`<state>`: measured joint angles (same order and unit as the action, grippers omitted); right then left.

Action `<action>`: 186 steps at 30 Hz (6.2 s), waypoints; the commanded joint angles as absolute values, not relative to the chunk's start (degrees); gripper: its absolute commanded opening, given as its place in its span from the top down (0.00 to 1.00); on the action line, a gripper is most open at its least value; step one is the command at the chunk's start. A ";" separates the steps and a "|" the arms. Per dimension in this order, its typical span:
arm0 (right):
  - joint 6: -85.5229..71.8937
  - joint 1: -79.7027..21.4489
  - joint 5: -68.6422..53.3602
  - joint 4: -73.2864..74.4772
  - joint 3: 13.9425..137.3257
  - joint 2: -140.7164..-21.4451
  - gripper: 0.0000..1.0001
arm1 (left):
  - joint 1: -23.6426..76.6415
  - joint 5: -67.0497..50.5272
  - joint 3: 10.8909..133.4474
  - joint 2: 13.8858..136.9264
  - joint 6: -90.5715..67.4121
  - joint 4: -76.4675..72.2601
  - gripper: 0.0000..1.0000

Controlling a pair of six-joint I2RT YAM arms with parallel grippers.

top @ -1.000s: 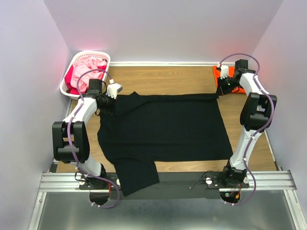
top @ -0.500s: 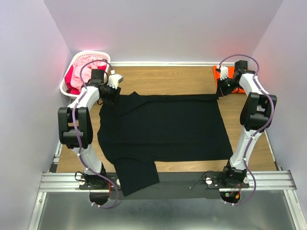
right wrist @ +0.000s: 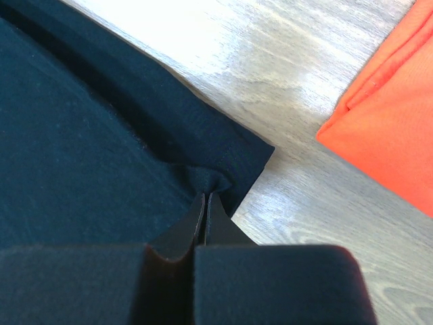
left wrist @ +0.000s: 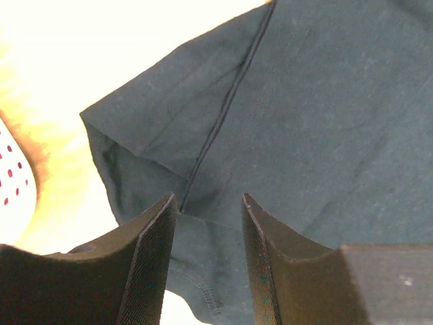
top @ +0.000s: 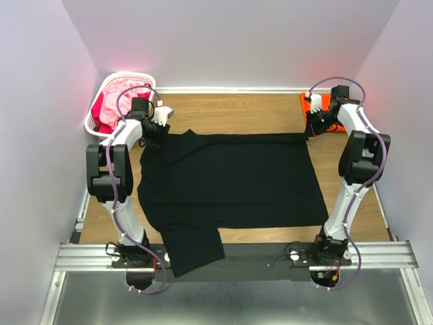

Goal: Fold and stack the t-shirts
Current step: Fold the tshirt

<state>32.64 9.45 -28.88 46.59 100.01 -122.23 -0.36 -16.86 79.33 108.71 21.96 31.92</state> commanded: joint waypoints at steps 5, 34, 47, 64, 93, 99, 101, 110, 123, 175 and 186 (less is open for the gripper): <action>33.14 9.84 -30.06 48.34 101.51 -123.05 0.99 | -0.18 -14.41 76.03 108.72 23.12 32.87 0.49; 31.99 9.84 -30.24 49.22 106.69 -122.78 0.99 | -0.18 -18.72 91.75 101.61 23.73 43.85 1.00; 31.90 9.84 -31.03 49.92 106.35 -123.75 1.00 | -1.49 -19.07 86.66 109.68 23.12 38.50 0.52; 32.17 9.84 -30.76 50.45 106.70 -124.89 0.99 | -4.13 -22.67 89.04 117.25 23.20 39.73 0.52; 32.43 9.84 -30.59 50.71 106.79 -125.33 0.99 | -4.22 -27.07 86.92 117.77 23.12 40.96 0.91; 32.34 9.84 -30.67 50.71 106.96 -125.16 0.99 | -4.66 -26.37 88.94 115.41 23.20 42.62 1.00; 32.34 9.84 -30.76 50.71 106.96 -124.98 0.99 | -5.01 -25.93 90.61 113.22 23.29 43.67 1.00; 31.90 9.84 -30.59 50.71 108.63 -124.89 0.99 | -5.27 -26.81 97.91 107.67 23.91 49.83 1.00; 31.55 9.84 -30.94 50.89 109.95 -123.75 1.00 | -5.71 -27.60 103.27 104.77 24.79 53.78 1.00; 40.07 9.93 -29.80 51.94 97.30 -119.80 0.99 | 5.80 -16.53 71.29 90.09 29.61 52.82 1.00; 41.04 9.93 -28.13 52.03 97.82 -118.30 1.00 | 5.80 -17.14 77.51 91.23 32.16 57.90 1.00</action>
<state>39.97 9.45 -29.52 51.33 96.57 -119.37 5.76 -17.30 73.58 91.18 30.17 54.72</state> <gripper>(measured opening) 0.009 0.008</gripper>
